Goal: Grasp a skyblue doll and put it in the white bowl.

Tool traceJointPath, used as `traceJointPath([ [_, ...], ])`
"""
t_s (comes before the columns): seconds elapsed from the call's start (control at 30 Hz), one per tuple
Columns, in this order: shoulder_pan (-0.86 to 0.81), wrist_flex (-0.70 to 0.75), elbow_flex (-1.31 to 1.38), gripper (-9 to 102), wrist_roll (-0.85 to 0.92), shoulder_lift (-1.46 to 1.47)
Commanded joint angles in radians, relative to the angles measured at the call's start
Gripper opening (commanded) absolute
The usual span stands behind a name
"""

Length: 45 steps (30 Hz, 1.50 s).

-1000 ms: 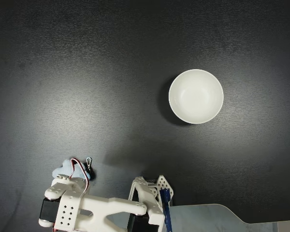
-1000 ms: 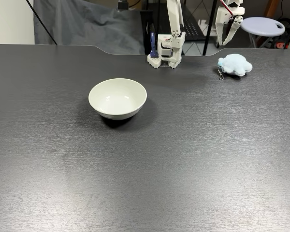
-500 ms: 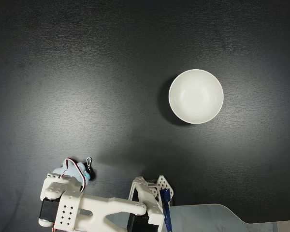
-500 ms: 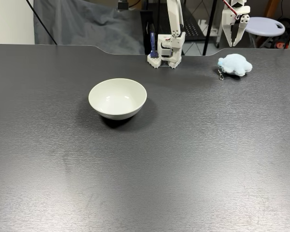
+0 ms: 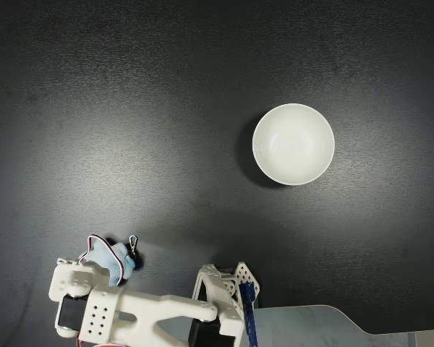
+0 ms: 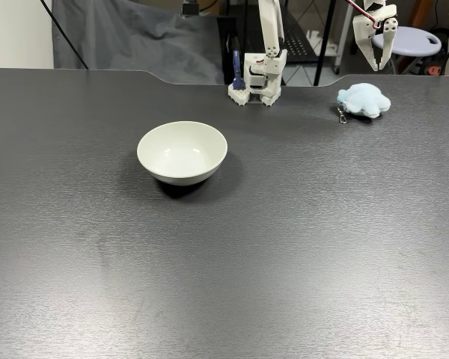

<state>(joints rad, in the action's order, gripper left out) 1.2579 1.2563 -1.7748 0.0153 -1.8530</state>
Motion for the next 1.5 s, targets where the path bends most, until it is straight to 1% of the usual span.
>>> traceJointPath([
  [0.0,0.015,-0.012,0.011,-1,0.012,0.060],
  [0.1,0.014,-0.012,0.011,-1,0.000,0.107],
  [0.6,0.009,0.006,0.008,1,0.014,0.109],
  [0.7,0.011,0.035,-0.009,8,0.041,0.110],
  [0.77,0.012,0.074,-0.041,19,0.118,0.110],
  [0.87,0.009,0.123,-0.120,38,0.230,0.110],
  [0.97,0.008,0.143,-0.215,54,0.261,0.110],
  [1.03,0.008,0.135,-0.242,62,0.275,0.109],
  [1.13,0.008,0.135,-0.242,65,0.279,0.109],
  [1.33,0.008,0.126,-0.230,66,0.264,0.092],
  [1.47,0.009,0.133,-0.149,66,0.264,0.089],
])
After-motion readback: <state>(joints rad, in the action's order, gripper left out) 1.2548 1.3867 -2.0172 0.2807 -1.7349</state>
